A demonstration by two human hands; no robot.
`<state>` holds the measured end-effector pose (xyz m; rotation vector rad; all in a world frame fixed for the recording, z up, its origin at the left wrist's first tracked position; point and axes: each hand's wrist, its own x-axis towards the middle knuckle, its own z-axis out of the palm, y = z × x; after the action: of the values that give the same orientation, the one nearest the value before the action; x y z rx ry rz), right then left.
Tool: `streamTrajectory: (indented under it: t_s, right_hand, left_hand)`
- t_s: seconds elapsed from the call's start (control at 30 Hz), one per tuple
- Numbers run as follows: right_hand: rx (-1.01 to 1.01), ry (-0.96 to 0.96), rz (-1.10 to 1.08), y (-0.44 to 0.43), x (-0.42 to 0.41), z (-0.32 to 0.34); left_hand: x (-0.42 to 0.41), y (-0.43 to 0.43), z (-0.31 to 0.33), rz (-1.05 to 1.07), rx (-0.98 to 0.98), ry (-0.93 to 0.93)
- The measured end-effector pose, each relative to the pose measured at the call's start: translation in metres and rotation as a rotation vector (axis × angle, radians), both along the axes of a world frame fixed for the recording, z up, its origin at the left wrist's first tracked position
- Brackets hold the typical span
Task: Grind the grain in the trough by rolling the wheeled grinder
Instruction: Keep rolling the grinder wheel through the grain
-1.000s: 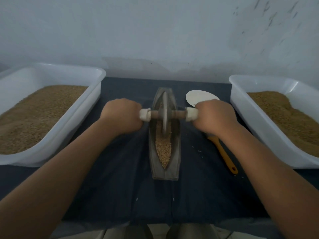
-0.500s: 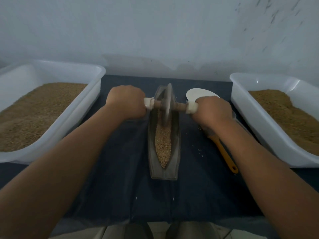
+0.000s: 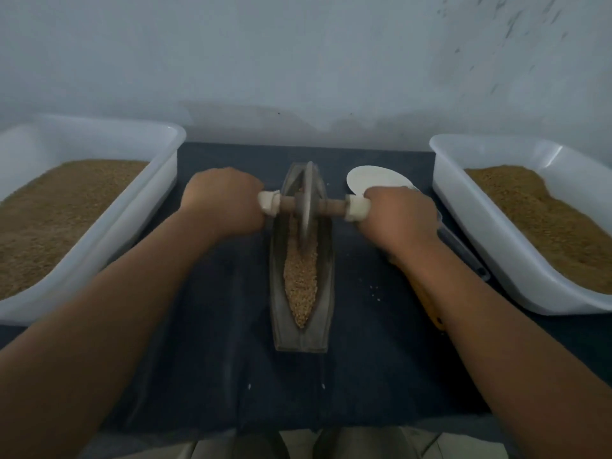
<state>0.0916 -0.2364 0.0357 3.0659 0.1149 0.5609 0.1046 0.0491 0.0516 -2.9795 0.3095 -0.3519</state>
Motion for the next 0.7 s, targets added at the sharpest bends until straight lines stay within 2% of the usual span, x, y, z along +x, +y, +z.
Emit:
streamTrajectory:
  t_s: [0.13, 0.23, 0.37, 0.7]
  right_hand:
    - [-0.027, 0.014, 0.032, 0.006, 0.014, 0.013]
    - [-0.069, -0.014, 0.094, -0.006, -0.024, 0.004]
    - [-0.060, 0.005, 0.175, -0.019, -0.073, 0.003]
    - [-0.025, 0.048, 0.032, 0.015, 0.000, 0.028]
  left_hand:
    - [0.000, -0.004, -0.002, 0.026, -0.037, -0.039]
    - [-0.036, 0.008, -0.013, -0.005, -0.032, -0.019]
    - [-0.084, 0.026, -0.026, -0.099, -0.015, -0.128]
    - [-0.003, 0.000, -0.005, 0.069, -0.107, 0.031]
